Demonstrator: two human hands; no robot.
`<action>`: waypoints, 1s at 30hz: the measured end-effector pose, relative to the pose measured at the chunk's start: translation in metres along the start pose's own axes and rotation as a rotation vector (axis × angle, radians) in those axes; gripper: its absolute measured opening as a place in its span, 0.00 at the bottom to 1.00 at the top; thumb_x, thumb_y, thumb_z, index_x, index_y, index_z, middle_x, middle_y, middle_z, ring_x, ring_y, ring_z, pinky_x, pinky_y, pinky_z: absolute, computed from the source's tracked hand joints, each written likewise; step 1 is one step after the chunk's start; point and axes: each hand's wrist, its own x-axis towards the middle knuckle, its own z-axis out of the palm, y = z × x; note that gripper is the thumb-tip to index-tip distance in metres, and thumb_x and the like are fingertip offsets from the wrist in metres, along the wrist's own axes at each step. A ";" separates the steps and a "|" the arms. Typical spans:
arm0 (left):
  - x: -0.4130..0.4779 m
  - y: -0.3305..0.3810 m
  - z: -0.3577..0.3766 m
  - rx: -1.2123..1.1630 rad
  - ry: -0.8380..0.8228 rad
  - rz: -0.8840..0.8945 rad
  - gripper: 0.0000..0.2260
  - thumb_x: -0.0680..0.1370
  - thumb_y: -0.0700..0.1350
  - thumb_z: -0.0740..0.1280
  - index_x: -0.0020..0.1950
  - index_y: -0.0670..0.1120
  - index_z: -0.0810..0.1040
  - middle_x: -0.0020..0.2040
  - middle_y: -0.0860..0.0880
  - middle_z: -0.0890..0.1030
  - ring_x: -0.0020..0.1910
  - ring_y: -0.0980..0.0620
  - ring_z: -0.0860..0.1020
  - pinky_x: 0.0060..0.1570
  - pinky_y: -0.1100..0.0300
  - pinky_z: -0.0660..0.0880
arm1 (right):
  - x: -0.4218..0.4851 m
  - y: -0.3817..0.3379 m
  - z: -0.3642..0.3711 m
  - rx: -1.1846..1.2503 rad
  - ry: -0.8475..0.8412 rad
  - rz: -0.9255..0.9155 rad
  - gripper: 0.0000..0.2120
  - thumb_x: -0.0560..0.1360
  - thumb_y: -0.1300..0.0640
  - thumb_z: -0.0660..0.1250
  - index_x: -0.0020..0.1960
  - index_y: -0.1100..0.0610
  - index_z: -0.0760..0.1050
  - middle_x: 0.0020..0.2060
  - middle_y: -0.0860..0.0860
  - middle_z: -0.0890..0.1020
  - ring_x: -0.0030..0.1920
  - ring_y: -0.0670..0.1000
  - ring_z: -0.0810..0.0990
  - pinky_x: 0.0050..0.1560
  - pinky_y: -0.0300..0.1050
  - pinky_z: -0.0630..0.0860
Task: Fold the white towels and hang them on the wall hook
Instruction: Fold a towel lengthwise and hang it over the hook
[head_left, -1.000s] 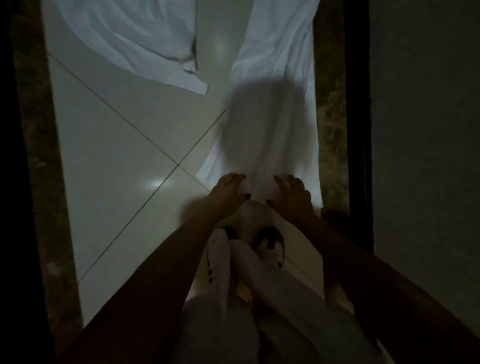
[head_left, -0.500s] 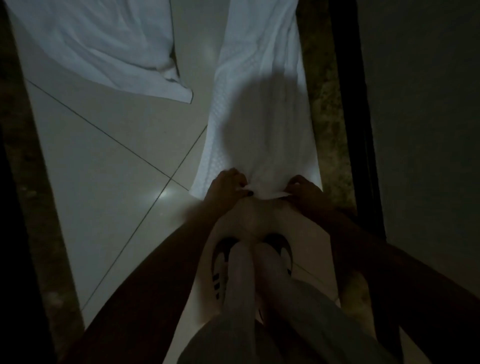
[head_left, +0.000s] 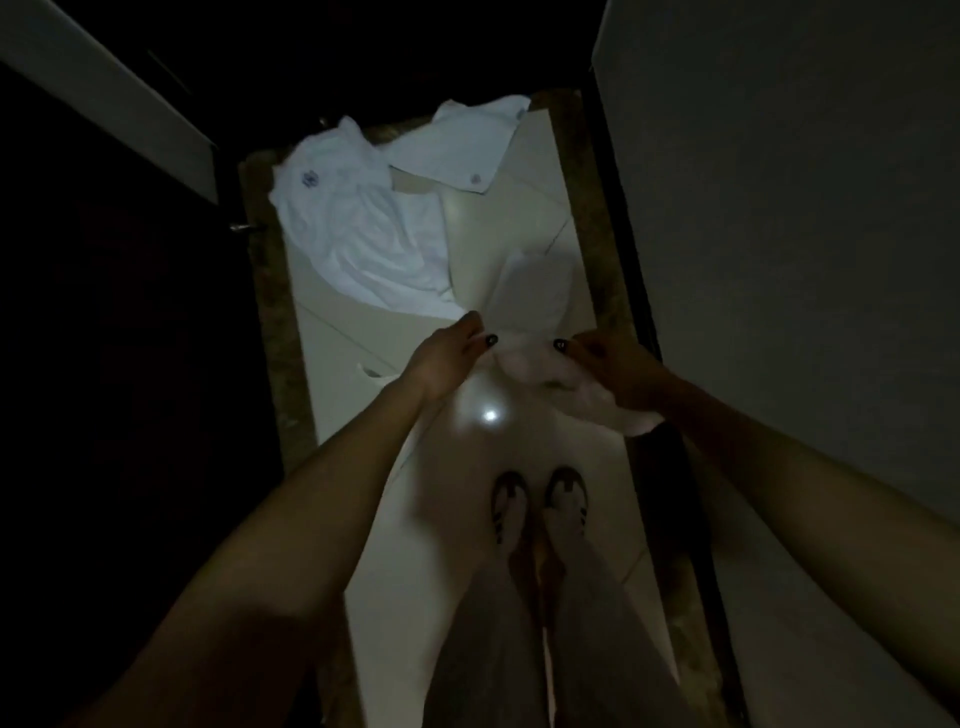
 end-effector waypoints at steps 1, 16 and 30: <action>-0.023 0.020 -0.021 0.003 0.019 -0.011 0.12 0.81 0.53 0.59 0.41 0.48 0.63 0.34 0.50 0.72 0.34 0.51 0.73 0.37 0.56 0.67 | -0.016 -0.027 -0.008 0.004 0.019 -0.006 0.22 0.82 0.52 0.61 0.32 0.61 0.70 0.26 0.52 0.71 0.29 0.47 0.71 0.30 0.33 0.64; -0.238 0.147 -0.219 -0.265 0.384 0.246 0.14 0.74 0.54 0.70 0.37 0.45 0.74 0.34 0.54 0.74 0.35 0.58 0.72 0.38 0.61 0.68 | -0.117 -0.249 -0.079 0.085 -0.003 -0.275 0.21 0.75 0.43 0.66 0.34 0.60 0.75 0.32 0.53 0.74 0.35 0.49 0.72 0.39 0.44 0.67; -0.403 0.135 -0.292 -0.631 1.257 0.076 0.16 0.81 0.44 0.62 0.33 0.46 0.66 0.29 0.53 0.66 0.26 0.64 0.64 0.27 0.70 0.62 | -0.122 -0.380 -0.053 -0.358 -0.142 -0.641 0.12 0.79 0.55 0.65 0.43 0.64 0.75 0.36 0.59 0.79 0.35 0.50 0.74 0.35 0.44 0.64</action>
